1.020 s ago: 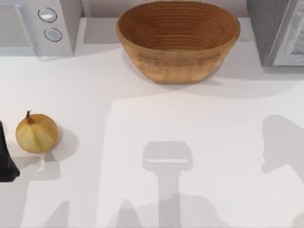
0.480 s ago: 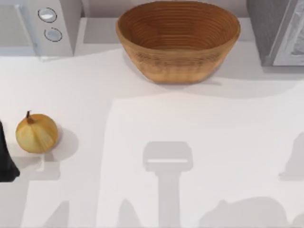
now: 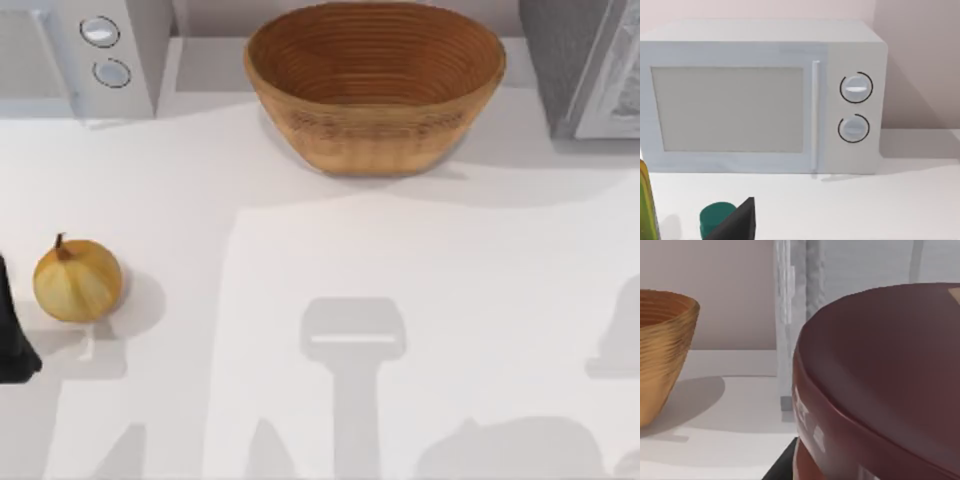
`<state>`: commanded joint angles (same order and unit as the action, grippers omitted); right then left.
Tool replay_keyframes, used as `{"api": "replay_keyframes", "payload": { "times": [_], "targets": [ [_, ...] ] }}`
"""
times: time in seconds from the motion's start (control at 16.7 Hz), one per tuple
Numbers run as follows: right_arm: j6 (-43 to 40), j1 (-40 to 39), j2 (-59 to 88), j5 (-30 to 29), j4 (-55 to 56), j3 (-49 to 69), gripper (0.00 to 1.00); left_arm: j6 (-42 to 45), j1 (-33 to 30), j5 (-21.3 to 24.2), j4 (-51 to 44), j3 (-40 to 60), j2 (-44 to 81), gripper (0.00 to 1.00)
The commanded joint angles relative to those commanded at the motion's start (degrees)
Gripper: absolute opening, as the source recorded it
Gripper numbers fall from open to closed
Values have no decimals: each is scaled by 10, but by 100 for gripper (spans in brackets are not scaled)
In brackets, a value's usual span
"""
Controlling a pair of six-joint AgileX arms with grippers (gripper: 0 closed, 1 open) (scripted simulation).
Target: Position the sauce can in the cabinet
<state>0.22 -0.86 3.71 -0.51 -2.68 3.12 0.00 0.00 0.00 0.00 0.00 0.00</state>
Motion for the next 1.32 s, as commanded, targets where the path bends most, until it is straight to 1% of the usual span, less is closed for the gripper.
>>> {"api": "replay_keyframes", "payload": {
  "times": [0.18, 0.3, 0.54, 0.84, 1.08, 1.32],
  "targets": [
    [2, -12, 81, -13, -45, 78, 0, 0, 0, 0, 0, 0, 0, 100],
    [3, -20, 149, -23, -71, 157, 0, 0, 0, 0, 0, 0, 0, 100],
    [4, -36, 305, -42, -114, 372, 0, 0, 0, 0, 0, 0, 0, 100],
    [1, -60, 411, -59, -139, 616, 0, 0, 0, 0, 0, 0, 0, 100],
    [1, -80, 533, -76, -175, 820, 0, 0, 0, 0, 0, 0, 0, 100],
    [4, -94, 653, -94, -222, 966, 0, 0, 0, 0, 0, 0, 0, 100]
  ]
}}
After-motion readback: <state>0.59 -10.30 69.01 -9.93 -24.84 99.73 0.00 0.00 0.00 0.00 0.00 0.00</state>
